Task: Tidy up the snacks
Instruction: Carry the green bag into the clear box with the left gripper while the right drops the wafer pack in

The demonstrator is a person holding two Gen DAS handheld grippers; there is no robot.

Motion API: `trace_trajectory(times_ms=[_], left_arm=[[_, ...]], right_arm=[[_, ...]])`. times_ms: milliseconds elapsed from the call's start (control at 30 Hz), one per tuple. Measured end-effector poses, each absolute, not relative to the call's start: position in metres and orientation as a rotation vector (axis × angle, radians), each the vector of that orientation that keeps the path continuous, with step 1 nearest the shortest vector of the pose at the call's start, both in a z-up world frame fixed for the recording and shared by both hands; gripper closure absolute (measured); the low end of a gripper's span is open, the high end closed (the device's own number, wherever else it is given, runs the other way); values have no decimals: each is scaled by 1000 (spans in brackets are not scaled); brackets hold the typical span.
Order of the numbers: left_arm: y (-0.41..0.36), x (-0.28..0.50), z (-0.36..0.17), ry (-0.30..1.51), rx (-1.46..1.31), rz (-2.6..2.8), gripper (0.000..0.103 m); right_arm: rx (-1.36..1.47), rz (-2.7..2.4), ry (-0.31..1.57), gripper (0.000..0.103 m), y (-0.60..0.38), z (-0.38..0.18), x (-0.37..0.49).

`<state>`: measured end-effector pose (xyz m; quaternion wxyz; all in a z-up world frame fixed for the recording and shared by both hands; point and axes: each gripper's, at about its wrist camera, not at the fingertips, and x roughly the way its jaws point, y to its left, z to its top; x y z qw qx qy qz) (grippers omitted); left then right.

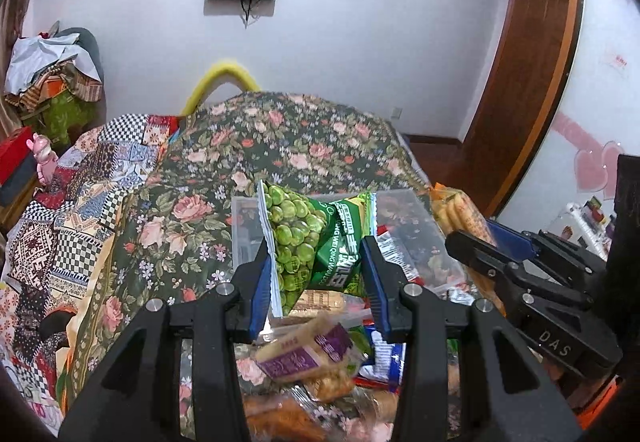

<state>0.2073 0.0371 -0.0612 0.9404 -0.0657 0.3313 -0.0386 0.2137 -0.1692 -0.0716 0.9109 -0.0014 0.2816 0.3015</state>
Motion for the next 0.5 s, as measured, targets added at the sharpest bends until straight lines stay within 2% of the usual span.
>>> trace_trajectory(times_ms=[267, 500], left_arm=[[47, 253, -108, 841, -150, -59, 62], [51, 281, -133, 917, -144, -49, 62]], right_arm=[[2, 605, 683, 71, -161, -104, 251], [-17, 625, 752, 71, -152, -124, 267]])
